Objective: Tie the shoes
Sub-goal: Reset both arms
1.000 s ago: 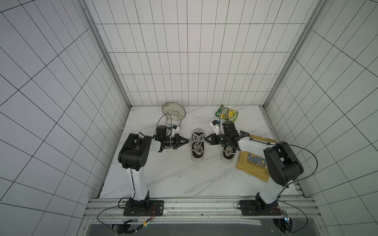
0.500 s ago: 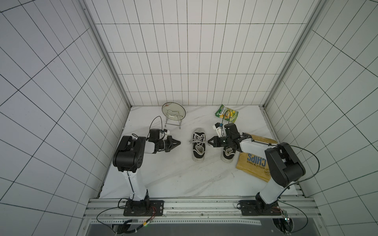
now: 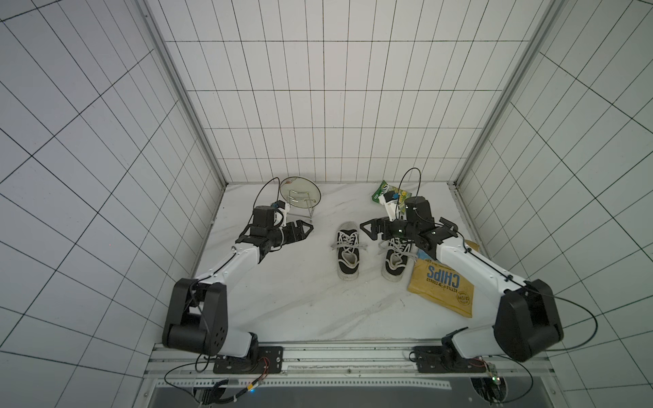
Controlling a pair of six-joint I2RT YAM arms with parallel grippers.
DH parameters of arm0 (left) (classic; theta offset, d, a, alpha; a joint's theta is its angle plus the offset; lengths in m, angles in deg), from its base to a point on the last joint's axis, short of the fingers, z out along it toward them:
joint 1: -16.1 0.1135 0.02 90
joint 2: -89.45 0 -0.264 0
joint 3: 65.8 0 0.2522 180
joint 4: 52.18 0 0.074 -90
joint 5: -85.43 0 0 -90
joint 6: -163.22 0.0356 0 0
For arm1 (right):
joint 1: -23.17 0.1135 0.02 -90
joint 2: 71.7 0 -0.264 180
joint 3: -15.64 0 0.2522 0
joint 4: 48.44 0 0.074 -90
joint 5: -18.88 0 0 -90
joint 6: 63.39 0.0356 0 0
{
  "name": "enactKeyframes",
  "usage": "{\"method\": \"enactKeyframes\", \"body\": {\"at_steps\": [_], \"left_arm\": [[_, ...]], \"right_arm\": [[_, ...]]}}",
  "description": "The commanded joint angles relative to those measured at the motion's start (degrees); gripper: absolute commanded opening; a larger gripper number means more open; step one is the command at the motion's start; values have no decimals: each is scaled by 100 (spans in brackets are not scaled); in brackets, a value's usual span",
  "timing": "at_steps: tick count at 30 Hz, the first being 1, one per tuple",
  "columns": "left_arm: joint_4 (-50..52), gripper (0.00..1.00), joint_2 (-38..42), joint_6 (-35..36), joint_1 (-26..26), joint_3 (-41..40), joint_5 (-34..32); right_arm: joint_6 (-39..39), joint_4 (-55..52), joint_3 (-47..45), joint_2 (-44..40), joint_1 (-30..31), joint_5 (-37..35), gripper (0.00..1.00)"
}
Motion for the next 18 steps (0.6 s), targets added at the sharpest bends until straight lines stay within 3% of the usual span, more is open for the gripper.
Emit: {"method": "enactKeyframes", "body": {"at_steps": [1,4,7,10,13,18], "left_arm": [[99,98,788,638,386,-253,-1869],[-947,98,1189,384,958,-943,-2765],[-1958,98,1107,141,1649,-1526,-2669],[-2769,98,822,416,1733,-1963,-3046],[-3856,98,389,609,1733,-2400,-3030],[-5949,98,-679,1166,1624,-2873,-2138]], "right_arm": [[-204,-265,-278,-537,-736,-431,99],[-284,-266,-612,-875,-1697,-381,99],[-241,-102,-1046,-1075,-2744,-342,99],[-182,360,-1632,-1317,-3498,-474,99],[-50,1184,-2448,-1598,-3795,-1058,99],[-242,3299,-3805,-1523,-3754,-1316,99]]}}
